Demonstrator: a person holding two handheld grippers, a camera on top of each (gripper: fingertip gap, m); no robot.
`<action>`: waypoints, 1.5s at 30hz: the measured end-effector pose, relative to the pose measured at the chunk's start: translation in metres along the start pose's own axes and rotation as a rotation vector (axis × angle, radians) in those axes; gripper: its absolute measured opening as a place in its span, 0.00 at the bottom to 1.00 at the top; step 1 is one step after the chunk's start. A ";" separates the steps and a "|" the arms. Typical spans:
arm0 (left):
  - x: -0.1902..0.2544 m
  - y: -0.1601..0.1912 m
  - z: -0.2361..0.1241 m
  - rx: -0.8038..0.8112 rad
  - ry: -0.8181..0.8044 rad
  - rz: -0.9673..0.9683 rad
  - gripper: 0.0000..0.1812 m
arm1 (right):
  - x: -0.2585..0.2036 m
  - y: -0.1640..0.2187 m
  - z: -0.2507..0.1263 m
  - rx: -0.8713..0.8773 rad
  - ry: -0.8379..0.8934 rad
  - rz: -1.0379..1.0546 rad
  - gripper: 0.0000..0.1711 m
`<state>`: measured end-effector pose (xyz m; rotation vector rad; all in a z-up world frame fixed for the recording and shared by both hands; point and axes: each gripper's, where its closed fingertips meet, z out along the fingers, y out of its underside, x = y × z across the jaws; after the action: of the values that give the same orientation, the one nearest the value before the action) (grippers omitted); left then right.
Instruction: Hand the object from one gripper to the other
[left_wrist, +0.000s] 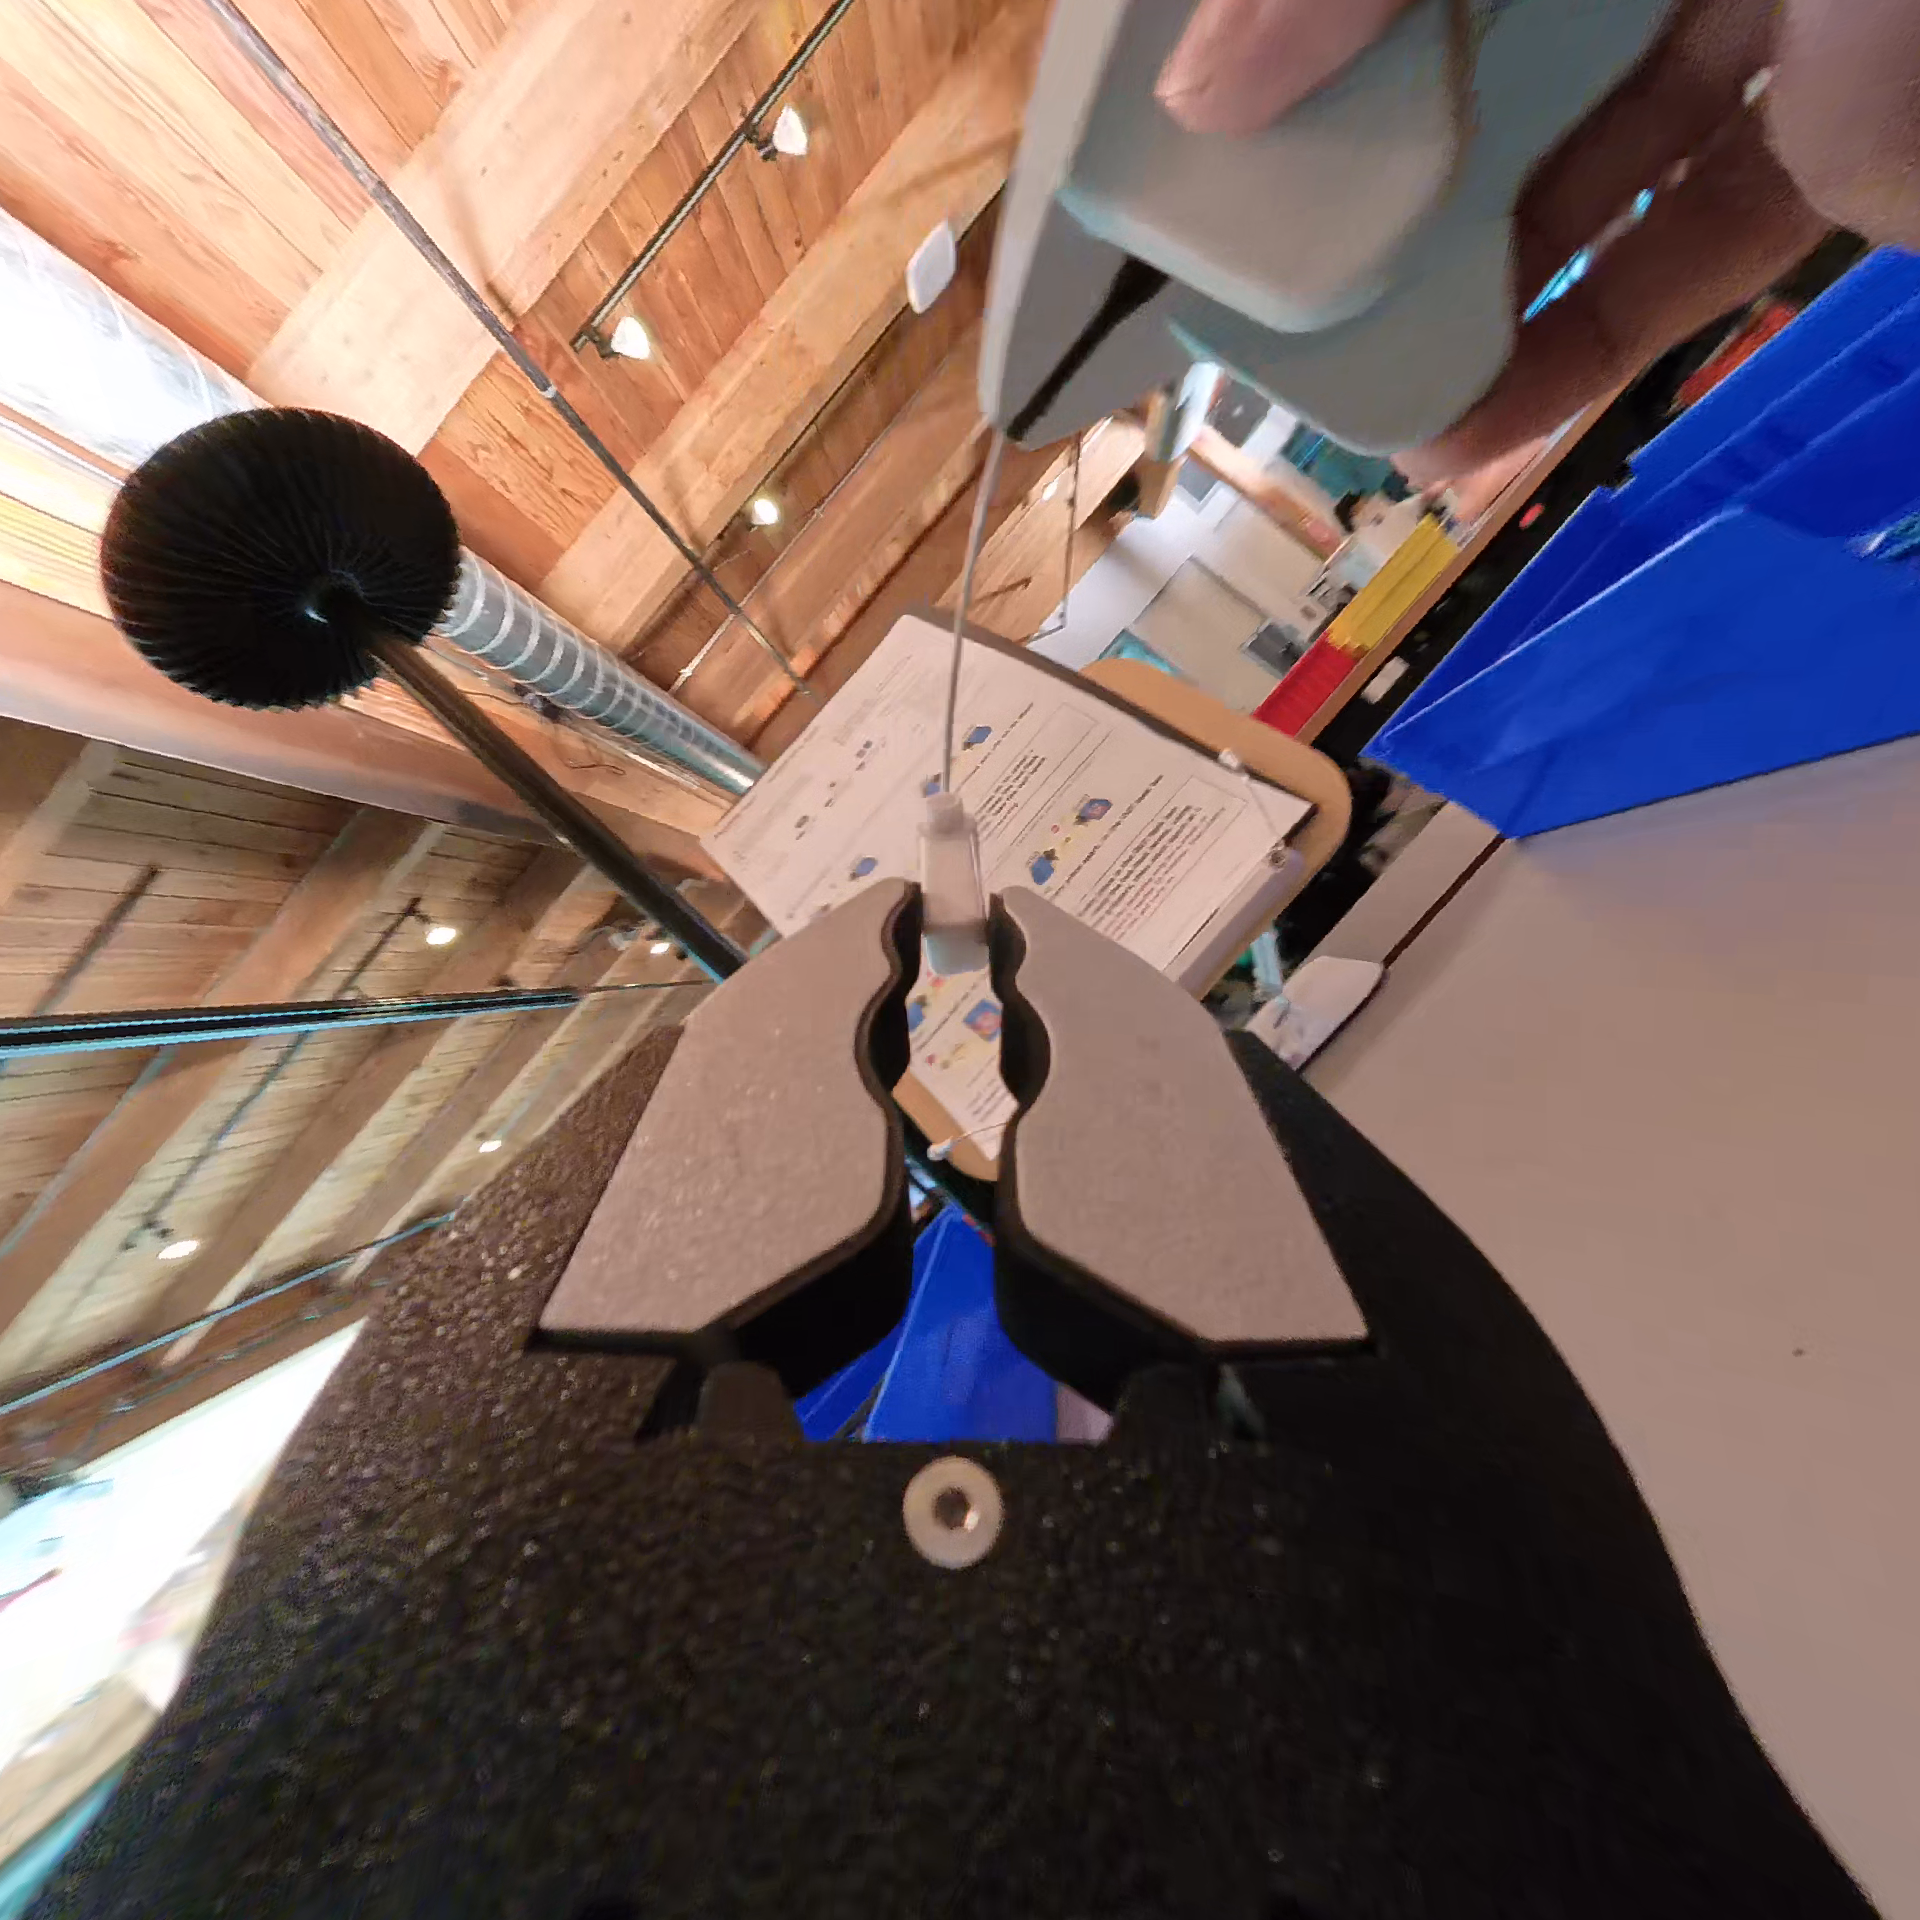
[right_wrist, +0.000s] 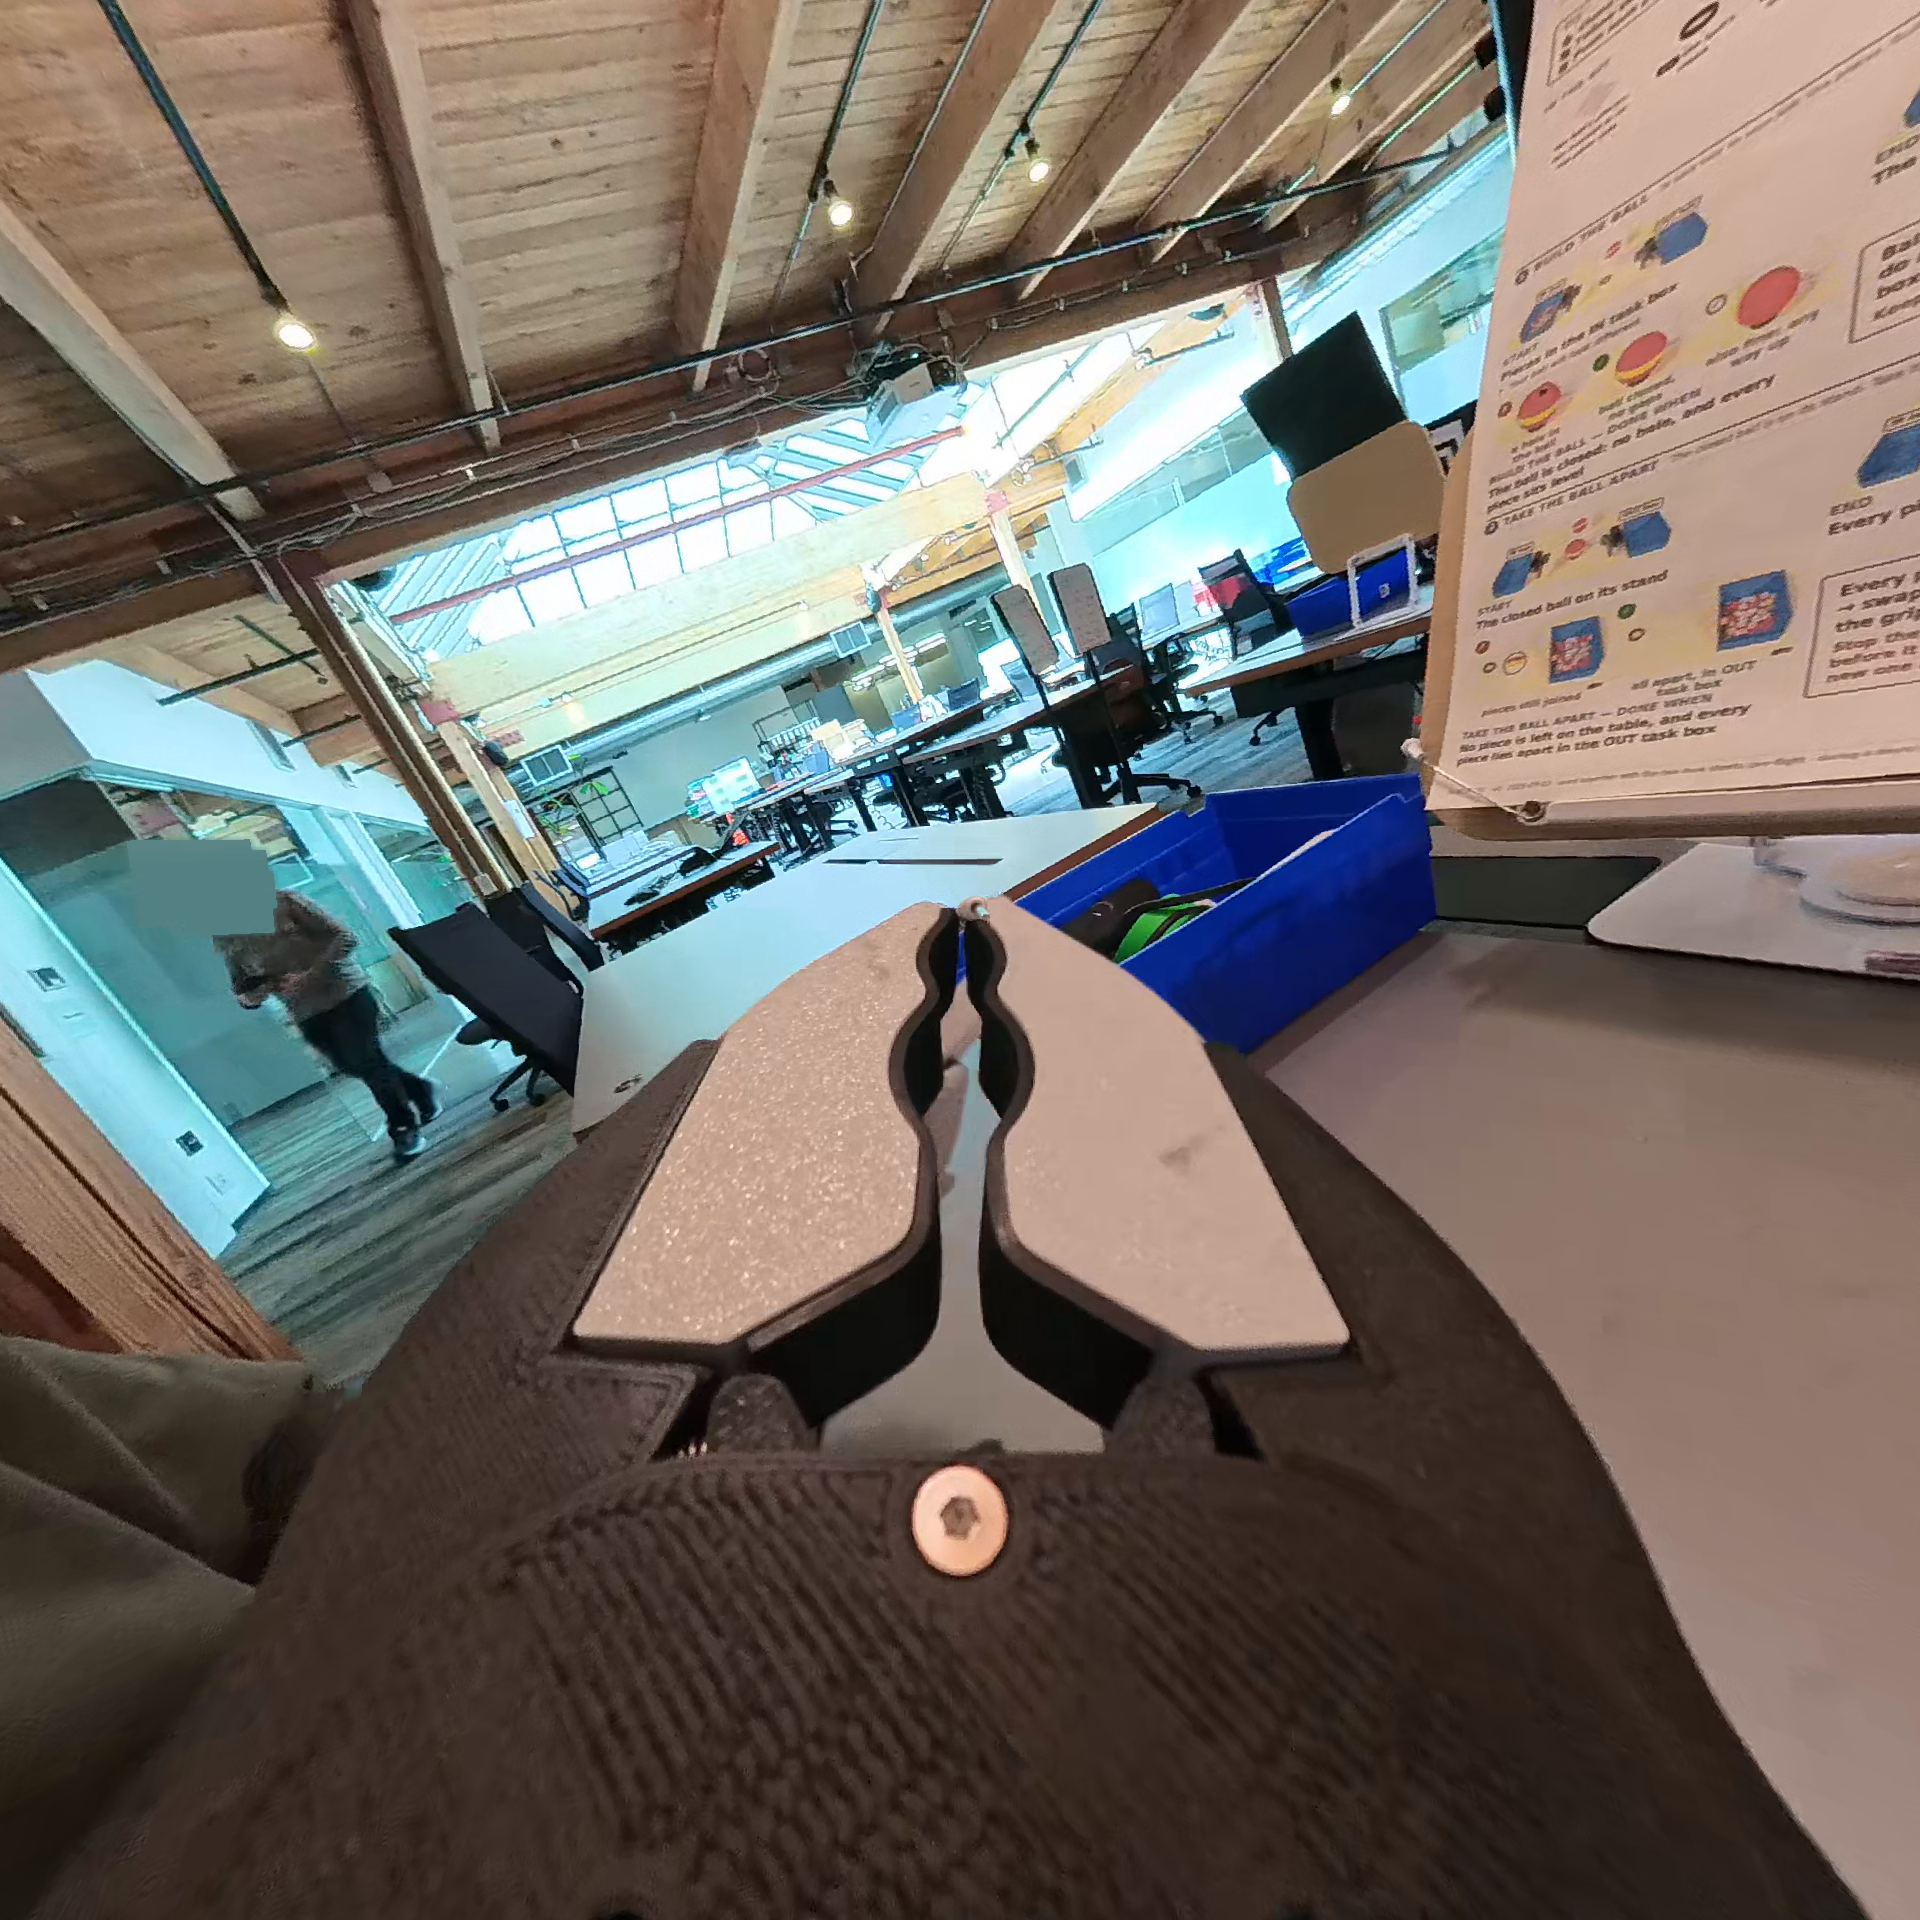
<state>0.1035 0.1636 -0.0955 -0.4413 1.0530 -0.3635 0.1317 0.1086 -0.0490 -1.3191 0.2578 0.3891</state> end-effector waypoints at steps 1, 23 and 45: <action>-0.002 0.000 0.001 0.009 0.027 -0.037 0.06 | 0.002 -0.001 -0.001 -0.004 0.006 -0.013 0.01; -0.013 -0.027 -0.035 0.221 1.247 -1.468 0.06 | -0.037 0.063 0.017 -0.261 -0.260 -0.259 0.11; 0.031 -0.025 -0.014 -0.348 0.966 -1.571 0.18 | 0.022 0.044 0.017 -0.322 0.631 -1.688 0.08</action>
<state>0.1031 0.1251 -0.1121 -1.4766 1.5090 -1.9420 0.1327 0.1366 -0.0933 -1.4938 -0.4570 -1.4630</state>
